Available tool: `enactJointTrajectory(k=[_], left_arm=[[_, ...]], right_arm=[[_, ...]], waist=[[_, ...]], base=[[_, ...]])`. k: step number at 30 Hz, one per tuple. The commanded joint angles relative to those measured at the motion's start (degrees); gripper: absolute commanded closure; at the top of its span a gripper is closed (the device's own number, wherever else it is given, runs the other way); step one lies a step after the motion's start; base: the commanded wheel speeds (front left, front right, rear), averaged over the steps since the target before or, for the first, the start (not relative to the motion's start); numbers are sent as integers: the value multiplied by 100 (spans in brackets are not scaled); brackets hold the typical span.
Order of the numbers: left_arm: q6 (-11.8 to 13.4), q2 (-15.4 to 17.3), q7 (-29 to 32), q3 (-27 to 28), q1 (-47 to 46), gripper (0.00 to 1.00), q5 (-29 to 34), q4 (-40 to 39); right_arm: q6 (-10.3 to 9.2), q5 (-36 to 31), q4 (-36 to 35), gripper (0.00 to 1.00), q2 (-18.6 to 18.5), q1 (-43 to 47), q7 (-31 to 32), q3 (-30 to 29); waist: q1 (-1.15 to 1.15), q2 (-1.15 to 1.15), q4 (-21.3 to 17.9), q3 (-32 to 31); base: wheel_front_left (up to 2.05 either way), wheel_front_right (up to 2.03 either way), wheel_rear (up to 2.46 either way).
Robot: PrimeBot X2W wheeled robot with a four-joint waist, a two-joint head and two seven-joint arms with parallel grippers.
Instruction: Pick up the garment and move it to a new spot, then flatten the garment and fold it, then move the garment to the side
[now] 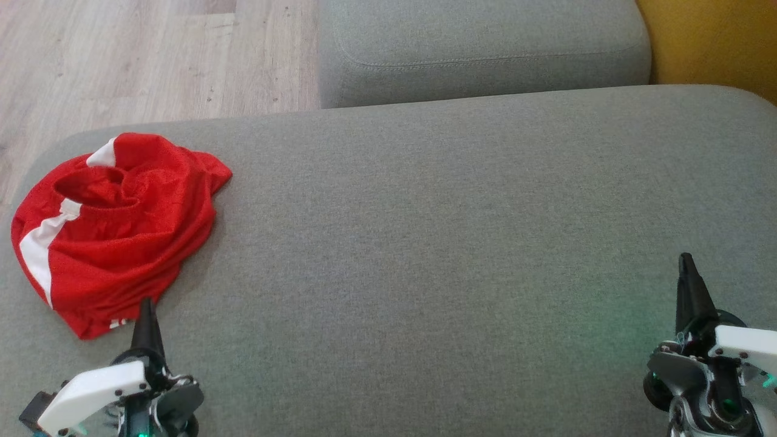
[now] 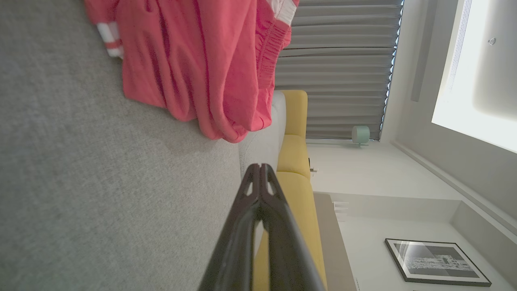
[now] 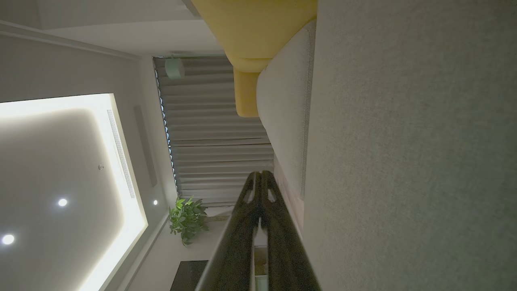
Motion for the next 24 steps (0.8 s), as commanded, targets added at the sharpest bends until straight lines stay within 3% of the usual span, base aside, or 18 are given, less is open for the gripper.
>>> enactJointTrajectory(k=[1, 8, 9, 12, 24], left_arm=[[-39, 31, 40, 184, -292, 100, 49, -161], [-39, 31, 40, 184, -292, 100, 49, -161], [1, 0, -1, 0, 0, 0, 1, -1], [5, -12, -4, -17, 127, 0, -1, 265], [2, -8, -189, -90, 183, 0, 323, 120]], right_arm=[[40, -16, -180, 100, -26, -273, 32, 120], [40, -16, -180, 100, -26, -273, 32, 120], [0, 0, -2, 0, 0, -1, -1, 2], [-7, 1, 261, 0, 20, 147, -2, 15], [-3, -230, 173, 0, 12, 139, -188, 222]], waist=[[0, 0, 0, 0], [0, 0, 0, 0], [0, 0, 0, 0], [0, 0, 0, 0], [0, 0, 4, -27]], base=[[0, 0, 0], [0, 0, 0], [0, 0, 0], [0, 0, 0], [0, 0, 0]])
